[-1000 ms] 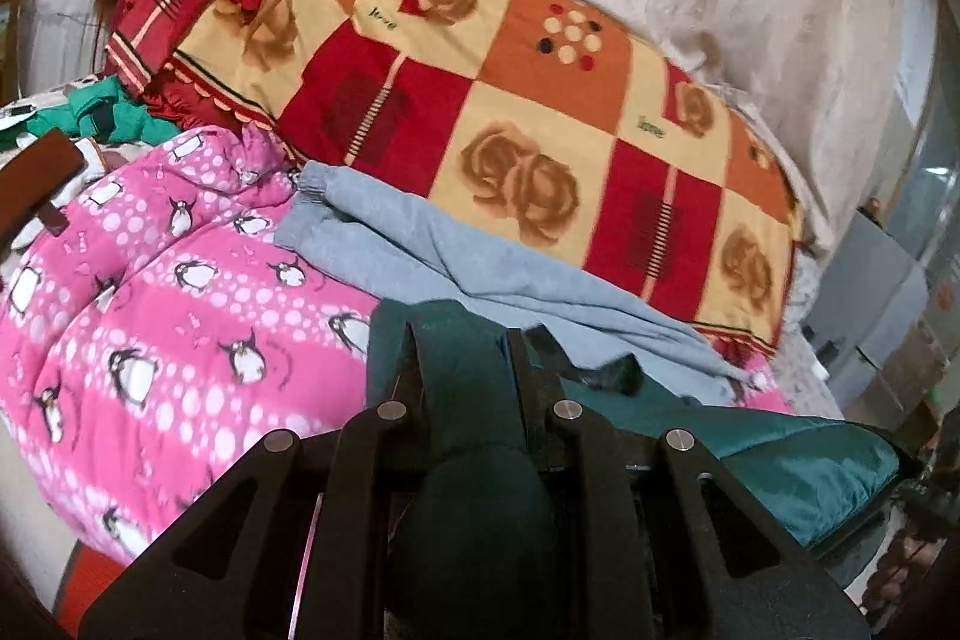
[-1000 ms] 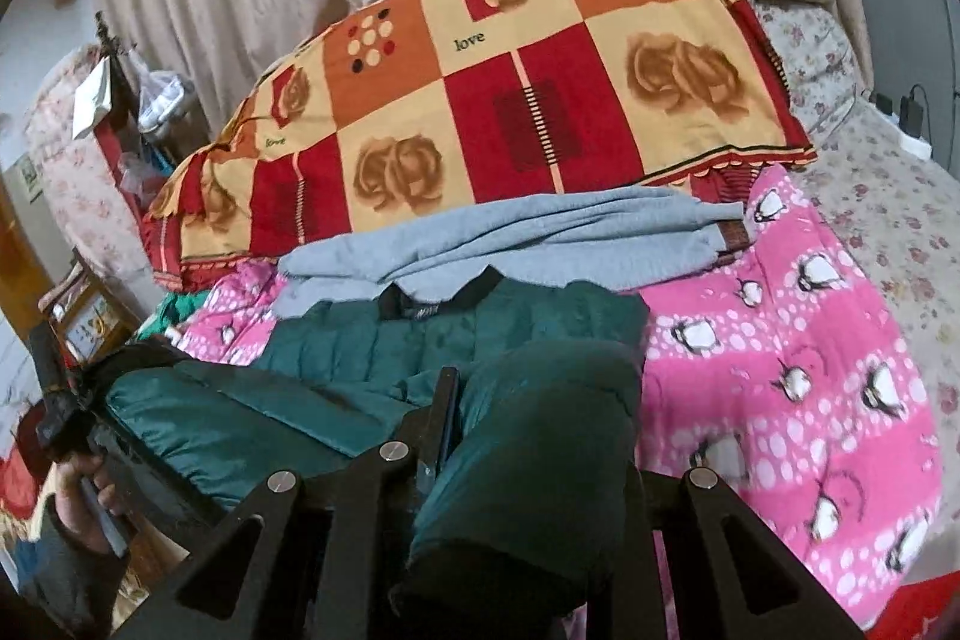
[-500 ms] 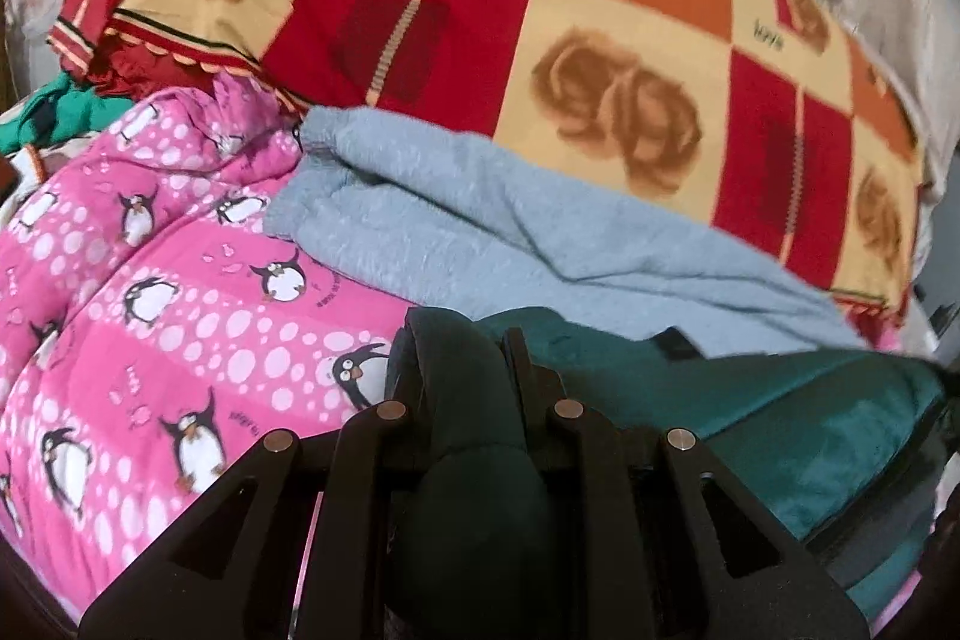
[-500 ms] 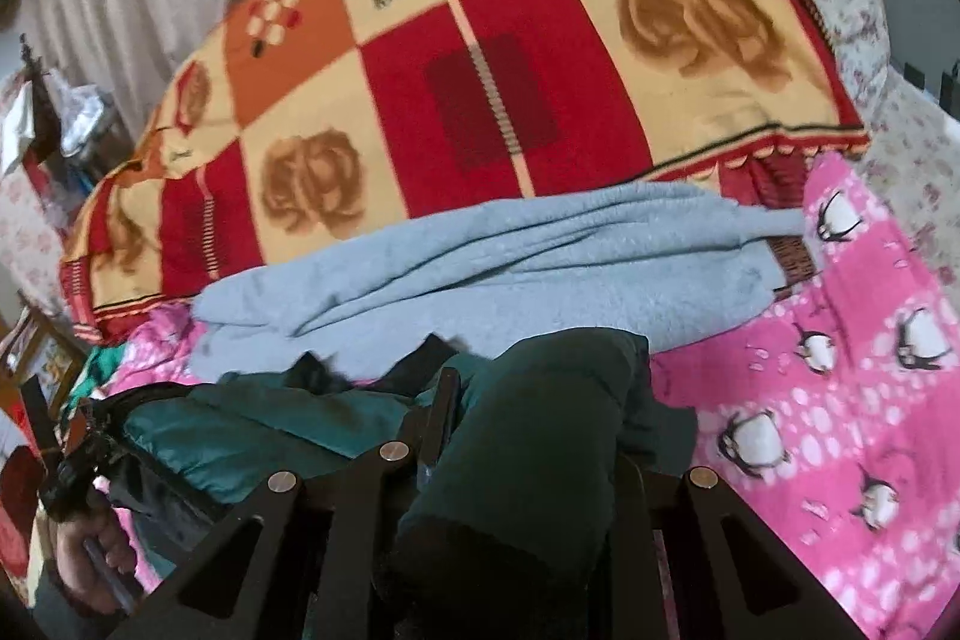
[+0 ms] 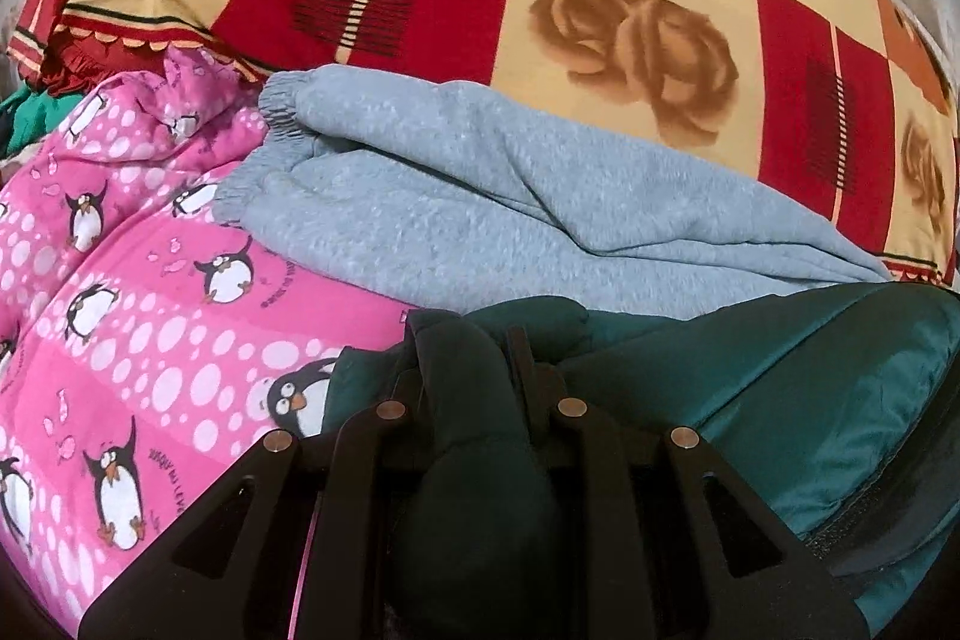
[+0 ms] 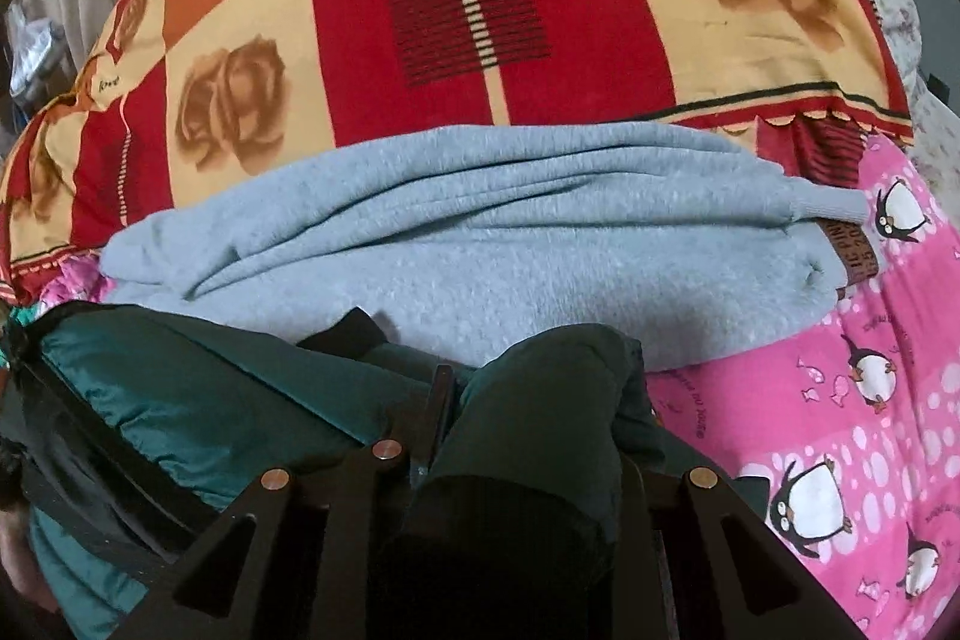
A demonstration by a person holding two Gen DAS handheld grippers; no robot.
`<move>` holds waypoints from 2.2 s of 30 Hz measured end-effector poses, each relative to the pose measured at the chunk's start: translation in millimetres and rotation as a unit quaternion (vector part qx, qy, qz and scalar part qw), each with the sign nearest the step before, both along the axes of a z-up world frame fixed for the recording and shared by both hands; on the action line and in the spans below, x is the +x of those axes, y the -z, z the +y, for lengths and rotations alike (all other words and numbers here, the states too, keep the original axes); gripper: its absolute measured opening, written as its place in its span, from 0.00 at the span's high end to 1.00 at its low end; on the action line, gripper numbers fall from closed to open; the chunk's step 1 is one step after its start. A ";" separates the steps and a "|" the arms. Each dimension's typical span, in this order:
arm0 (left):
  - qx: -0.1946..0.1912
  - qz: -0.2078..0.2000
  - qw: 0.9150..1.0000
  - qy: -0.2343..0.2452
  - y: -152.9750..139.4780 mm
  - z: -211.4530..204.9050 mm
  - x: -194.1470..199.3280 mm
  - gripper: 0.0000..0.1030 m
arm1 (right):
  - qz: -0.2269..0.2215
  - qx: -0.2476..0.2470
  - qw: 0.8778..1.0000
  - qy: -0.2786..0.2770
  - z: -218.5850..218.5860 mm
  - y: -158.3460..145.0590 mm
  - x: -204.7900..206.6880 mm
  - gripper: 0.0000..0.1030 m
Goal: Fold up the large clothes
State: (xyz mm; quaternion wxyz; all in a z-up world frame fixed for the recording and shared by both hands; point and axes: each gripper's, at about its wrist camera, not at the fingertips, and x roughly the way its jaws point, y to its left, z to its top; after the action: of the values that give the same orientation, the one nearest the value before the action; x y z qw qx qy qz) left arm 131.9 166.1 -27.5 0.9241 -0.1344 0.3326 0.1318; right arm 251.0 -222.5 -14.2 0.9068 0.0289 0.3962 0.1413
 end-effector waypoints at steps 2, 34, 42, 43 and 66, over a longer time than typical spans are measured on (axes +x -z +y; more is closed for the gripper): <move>-0.001 0.003 1.000 0.001 1.9 0.6 5.4 0.83 | 0.000 0.003 1.000 0.001 -0.3 4.5 3.2 0.82; -0.081 -0.031 0.996 0.023 -107.0 20.9 -75.0 0.05 | -0.043 0.041 0.998 0.003 -1.1 -98.6 -90.2 0.21; -0.075 -0.024 0.995 0.060 -92.0 -3.2 -66.7 0.05 | -0.062 -0.013 0.998 -0.019 13.1 -99.4 -101.7 0.21; -0.072 -0.019 0.995 0.062 -88.4 -5.0 -60.6 0.05 | -0.061 -0.020 0.998 -0.018 15.8 -95.9 -97.9 0.21; -0.038 0.048 0.998 0.015 4.3 8.1 28.2 0.04 | 0.063 0.003 0.997 -0.045 24.3 18.8 25.0 0.08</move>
State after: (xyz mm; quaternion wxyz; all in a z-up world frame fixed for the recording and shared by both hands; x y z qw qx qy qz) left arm 160.1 174.3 -31.8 0.9030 -0.1582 0.3836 0.1117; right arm 276.0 -198.3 -33.0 0.8726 0.0231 0.4530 0.1811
